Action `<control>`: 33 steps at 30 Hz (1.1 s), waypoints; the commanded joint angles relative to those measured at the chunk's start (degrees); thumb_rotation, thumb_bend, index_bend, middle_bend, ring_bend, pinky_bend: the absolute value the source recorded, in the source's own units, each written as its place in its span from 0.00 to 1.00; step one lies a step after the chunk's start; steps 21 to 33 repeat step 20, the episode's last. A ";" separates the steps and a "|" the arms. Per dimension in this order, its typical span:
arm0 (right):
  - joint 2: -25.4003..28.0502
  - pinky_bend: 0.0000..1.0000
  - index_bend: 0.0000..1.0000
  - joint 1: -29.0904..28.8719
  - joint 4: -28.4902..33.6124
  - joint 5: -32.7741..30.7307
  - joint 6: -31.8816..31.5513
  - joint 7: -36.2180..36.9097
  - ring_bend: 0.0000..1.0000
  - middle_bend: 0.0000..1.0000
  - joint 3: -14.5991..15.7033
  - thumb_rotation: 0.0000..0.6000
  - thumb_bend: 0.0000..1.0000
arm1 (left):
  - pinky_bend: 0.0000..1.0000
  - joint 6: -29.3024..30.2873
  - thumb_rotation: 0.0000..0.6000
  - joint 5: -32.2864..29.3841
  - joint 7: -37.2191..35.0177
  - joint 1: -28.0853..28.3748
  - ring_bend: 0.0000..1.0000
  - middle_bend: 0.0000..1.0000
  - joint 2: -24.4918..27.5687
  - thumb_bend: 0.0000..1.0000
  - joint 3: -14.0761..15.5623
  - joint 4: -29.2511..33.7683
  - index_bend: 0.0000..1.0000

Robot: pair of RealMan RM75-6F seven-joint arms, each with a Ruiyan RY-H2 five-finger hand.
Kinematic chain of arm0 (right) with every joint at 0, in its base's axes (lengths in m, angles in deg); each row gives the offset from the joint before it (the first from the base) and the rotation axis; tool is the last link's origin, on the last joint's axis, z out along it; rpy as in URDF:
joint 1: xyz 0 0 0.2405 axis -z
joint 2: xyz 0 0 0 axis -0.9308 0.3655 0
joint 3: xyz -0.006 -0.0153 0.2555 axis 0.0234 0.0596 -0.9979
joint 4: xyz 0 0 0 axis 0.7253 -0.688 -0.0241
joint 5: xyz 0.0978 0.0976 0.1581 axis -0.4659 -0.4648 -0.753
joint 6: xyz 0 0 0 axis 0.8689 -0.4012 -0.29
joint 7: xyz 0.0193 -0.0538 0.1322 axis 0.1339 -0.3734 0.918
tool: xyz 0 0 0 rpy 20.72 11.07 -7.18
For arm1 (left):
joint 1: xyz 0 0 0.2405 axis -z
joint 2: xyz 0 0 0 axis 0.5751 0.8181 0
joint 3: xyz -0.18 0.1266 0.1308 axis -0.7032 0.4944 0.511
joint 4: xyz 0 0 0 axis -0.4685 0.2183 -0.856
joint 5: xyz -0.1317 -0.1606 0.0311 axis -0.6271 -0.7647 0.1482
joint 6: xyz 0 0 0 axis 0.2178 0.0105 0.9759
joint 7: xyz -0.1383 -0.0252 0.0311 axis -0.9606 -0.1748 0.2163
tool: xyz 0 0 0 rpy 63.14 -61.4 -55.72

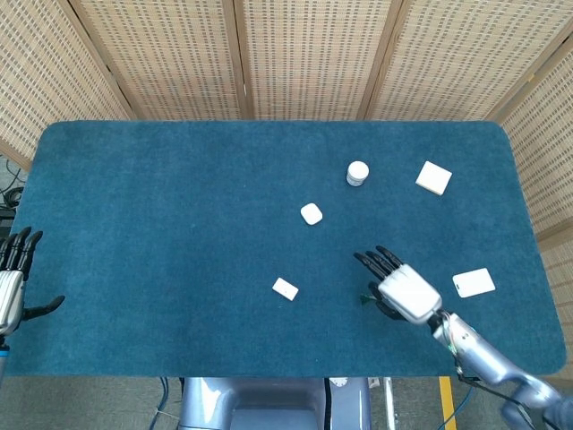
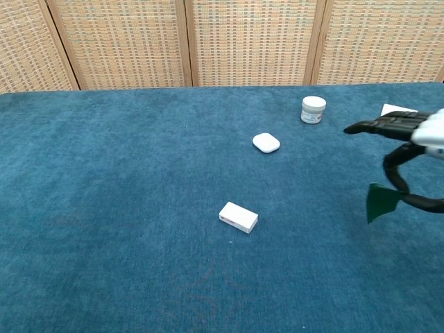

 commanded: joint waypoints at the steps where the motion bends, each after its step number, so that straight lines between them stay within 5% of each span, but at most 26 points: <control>1: 1.10 0.00 0.70 3.98 -2.05 3.44 -8.25 1.50 0.00 0.03 0.36 1.00 0.72 | 0.00 0.25 1.00 0.19 -0.33 -0.22 0.00 0.00 0.08 0.00 0.12 0.09 0.00; 3: 0.80 0.00 0.59 4.96 -3.23 3.37 -11.53 2.70 0.00 0.02 -0.79 1.00 0.60 | 0.00 0.46 1.00 0.30 -0.62 -0.41 0.00 0.00 0.17 0.00 0.21 0.13 0.00; 6: 0.75 0.00 0.15 7.19 -3.82 1.86 -16.41 3.73 0.00 0.00 -2.64 1.00 0.19 | 0.00 0.73 1.00 0.53 -1.16 -0.70 0.00 0.00 0.31 0.00 0.41 0.28 0.00; 8: 0.83 0.00 0.02 9.00 -3.33 -0.01 -18.30 3.36 0.00 0.00 -3.47 1.00 0.07 | 0.00 1.03 1.00 0.88 -1.68 -0.99 0.00 0.00 0.45 0.00 0.63 0.37 0.00; 20: -0.45 0.00 0.00 19.25 -1.47 -10.48 -23.55 7.24 0.00 0.00 -4.77 1.00 0.00 | 0.00 3.76 1.00 5.80 -6.68 -2.25 0.00 0.00 0.54 0.00 2.25 -3.59 0.00; 33: -0.45 0.00 0.00 19.25 -1.47 -10.48 -23.55 7.24 0.00 0.00 -4.77 1.00 0.00 | 0.00 3.76 1.00 5.80 -6.68 -2.25 0.00 0.00 0.54 0.00 2.25 -3.59 0.00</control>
